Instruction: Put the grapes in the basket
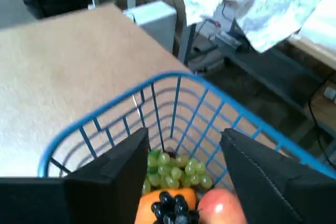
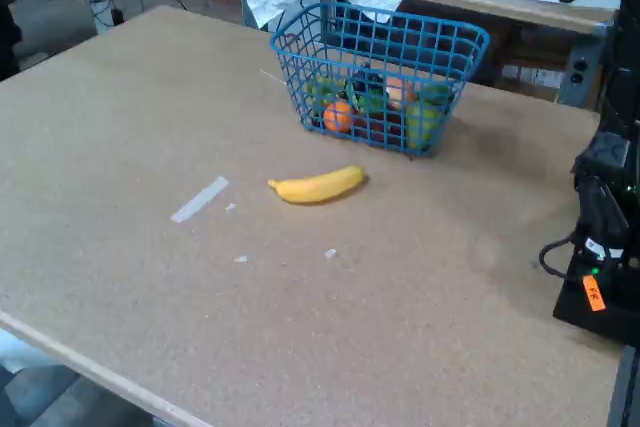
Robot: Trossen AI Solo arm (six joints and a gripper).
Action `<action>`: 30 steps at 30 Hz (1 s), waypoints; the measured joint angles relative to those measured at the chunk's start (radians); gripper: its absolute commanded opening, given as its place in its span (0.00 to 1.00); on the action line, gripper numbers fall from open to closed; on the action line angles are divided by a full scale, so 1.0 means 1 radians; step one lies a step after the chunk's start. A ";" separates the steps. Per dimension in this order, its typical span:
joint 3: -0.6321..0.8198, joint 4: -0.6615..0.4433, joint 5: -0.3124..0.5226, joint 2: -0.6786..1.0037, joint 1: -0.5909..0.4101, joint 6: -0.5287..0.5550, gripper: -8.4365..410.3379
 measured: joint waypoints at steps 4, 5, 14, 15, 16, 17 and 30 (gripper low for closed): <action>0.000 0.001 0.000 -0.038 0.000 -0.002 0.21; 0.000 0.001 0.000 -0.043 0.000 -0.004 0.19; 0.000 -0.002 0.000 -0.050 0.000 -0.027 0.15; 0.000 -0.002 0.000 -0.050 0.001 -0.027 0.15; 0.000 -0.003 0.000 -0.050 0.001 -0.027 0.15; 0.000 -0.005 0.000 -0.050 0.001 -0.026 0.15; 0.000 -0.006 0.000 -0.050 0.001 -0.026 0.15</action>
